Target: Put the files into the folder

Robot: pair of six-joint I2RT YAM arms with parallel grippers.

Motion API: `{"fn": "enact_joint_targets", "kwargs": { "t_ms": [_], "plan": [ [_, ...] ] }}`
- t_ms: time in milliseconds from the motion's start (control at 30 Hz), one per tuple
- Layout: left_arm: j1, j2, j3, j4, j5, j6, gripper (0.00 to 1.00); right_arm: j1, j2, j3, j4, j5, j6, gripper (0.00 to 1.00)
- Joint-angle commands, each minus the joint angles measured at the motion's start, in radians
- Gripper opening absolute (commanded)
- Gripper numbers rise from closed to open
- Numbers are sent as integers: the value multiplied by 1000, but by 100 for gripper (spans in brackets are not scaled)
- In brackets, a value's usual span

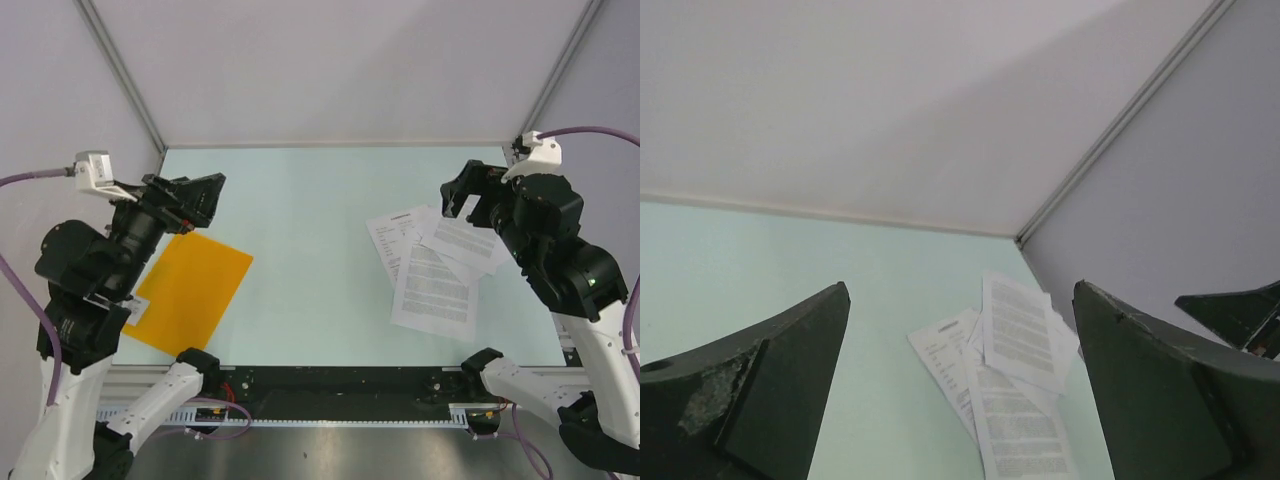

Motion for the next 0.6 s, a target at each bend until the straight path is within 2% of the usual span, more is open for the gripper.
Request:
{"fn": "enact_joint_targets", "kwargs": {
  "t_ms": [0,133,233,300,433,533,567],
  "plan": [
    [7,96,56,-149,17,-17,100,-7,46,4,-34,-6,45,100],
    [10,95,8,-220,-70,-37,100,-11,78,-42,-42,-31,73,100],
    [27,37,-103,-233,-239,-75,100,-7,121,-72,-55,-63,96,100],
    [91,18,-186,-226,-251,-65,99,-3,152,-88,-71,-72,116,100],
    [298,73,-278,-290,-142,-68,100,52,255,-97,-106,-55,162,100],
    [470,121,-371,-333,-167,-126,100,103,302,-99,-132,-23,174,100],
    [566,118,-431,-324,-170,-140,99,139,327,-99,-138,-26,179,100]
  ]
}}
